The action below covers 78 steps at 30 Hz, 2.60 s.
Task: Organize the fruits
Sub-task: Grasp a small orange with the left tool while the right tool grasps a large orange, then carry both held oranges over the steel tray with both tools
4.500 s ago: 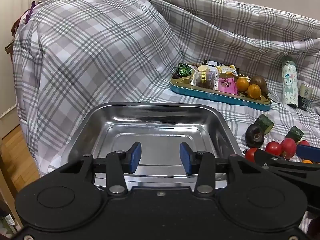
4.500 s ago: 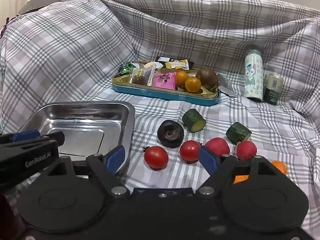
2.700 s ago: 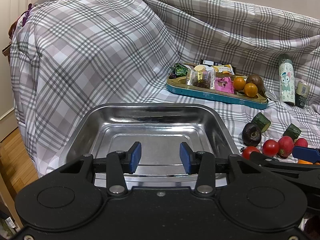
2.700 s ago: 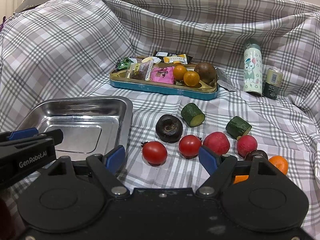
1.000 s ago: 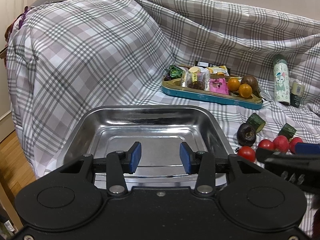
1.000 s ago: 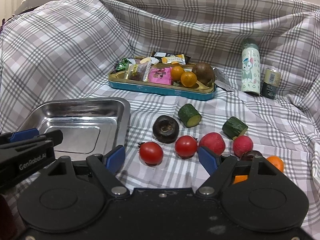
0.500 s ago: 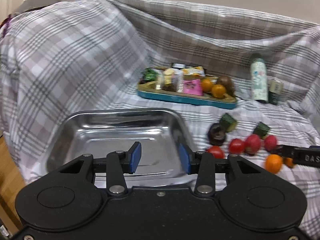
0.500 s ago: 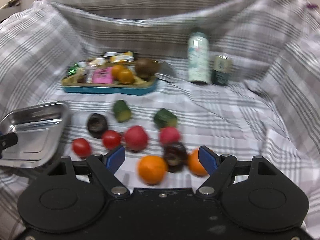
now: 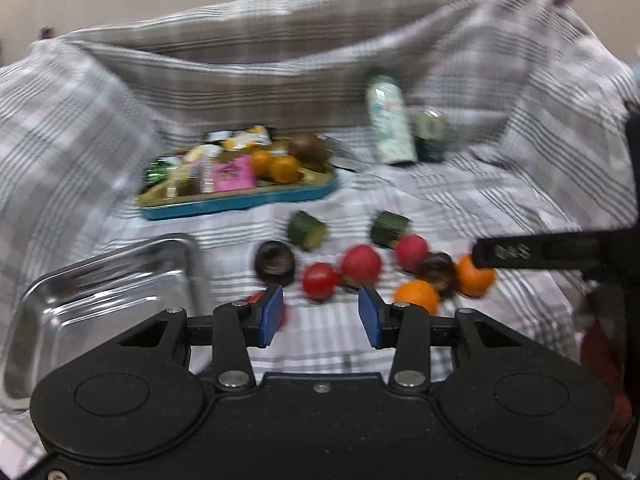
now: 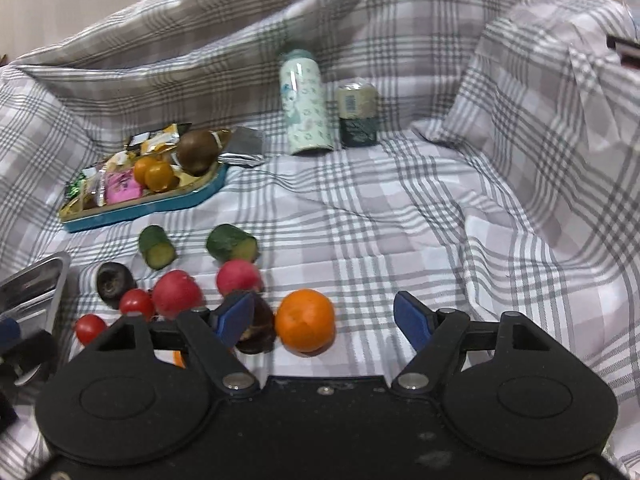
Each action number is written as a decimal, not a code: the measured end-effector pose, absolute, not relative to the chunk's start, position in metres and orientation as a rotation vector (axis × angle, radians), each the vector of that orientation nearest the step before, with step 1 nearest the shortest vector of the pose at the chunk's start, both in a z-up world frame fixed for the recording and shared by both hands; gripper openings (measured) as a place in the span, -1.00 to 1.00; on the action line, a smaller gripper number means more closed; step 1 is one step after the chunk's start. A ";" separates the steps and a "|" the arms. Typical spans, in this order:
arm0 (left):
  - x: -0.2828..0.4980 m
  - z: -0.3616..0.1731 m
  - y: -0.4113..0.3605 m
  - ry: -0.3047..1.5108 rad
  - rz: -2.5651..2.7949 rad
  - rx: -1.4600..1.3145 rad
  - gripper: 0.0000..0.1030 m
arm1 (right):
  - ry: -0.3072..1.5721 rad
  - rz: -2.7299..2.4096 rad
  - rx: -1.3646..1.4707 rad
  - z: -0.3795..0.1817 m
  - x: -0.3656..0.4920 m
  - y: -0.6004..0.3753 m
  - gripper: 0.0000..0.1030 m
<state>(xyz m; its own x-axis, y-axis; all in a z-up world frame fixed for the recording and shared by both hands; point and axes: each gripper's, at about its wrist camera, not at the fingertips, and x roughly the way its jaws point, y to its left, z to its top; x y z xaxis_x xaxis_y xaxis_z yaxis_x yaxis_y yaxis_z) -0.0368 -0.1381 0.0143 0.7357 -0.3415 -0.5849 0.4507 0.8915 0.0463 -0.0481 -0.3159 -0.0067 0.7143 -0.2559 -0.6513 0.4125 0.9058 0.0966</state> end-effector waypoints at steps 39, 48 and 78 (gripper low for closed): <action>0.002 -0.027 -0.180 0.784 -0.434 0.096 -0.08 | 0.807 -0.271 0.319 -0.023 -0.029 -0.334 0.02; 0.001 -0.010 -0.157 0.751 -0.412 0.054 -0.08 | 0.833 -0.274 0.291 -0.030 -0.016 -0.328 0.02; 0.009 0.031 0.012 0.650 -0.096 0.011 -0.08 | 0.688 -0.131 0.150 0.002 -0.029 -0.271 -0.22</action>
